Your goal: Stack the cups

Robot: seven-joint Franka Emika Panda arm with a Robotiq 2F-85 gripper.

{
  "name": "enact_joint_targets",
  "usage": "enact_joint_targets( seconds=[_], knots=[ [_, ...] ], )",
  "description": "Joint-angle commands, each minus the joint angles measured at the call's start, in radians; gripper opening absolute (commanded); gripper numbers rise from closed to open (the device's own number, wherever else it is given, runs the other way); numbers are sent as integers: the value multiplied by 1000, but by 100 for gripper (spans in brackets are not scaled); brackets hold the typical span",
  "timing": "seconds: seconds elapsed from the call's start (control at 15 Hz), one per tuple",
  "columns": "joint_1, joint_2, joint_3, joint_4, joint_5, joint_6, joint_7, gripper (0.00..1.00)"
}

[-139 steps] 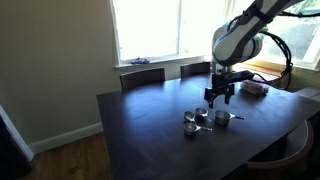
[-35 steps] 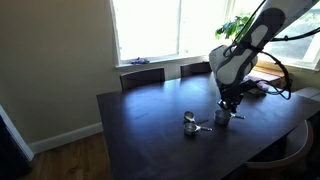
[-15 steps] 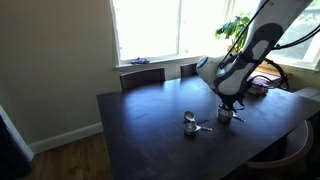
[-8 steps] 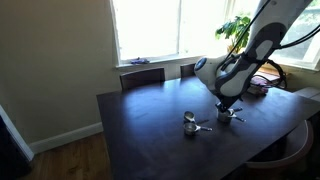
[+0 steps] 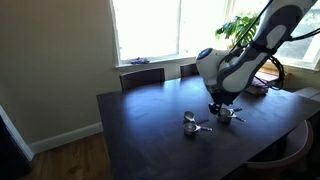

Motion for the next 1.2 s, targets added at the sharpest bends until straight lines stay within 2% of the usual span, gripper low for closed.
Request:
enact_joint_targets(
  seconds=[0.0,0.33,0.67,0.73,0.8,1.13],
  knots=[
    [-42,-40,66,-51,92,13,-217,100],
    [-15,0,99,-34,132,1,-433,100],
    [10,13,117,-53,56,51,-591,100],
    [13,9,115,-55,43,53,-601,100],
    [14,38,115,-16,79,20,-565,100],
    [16,38,118,-16,65,25,-593,100]
  ],
)
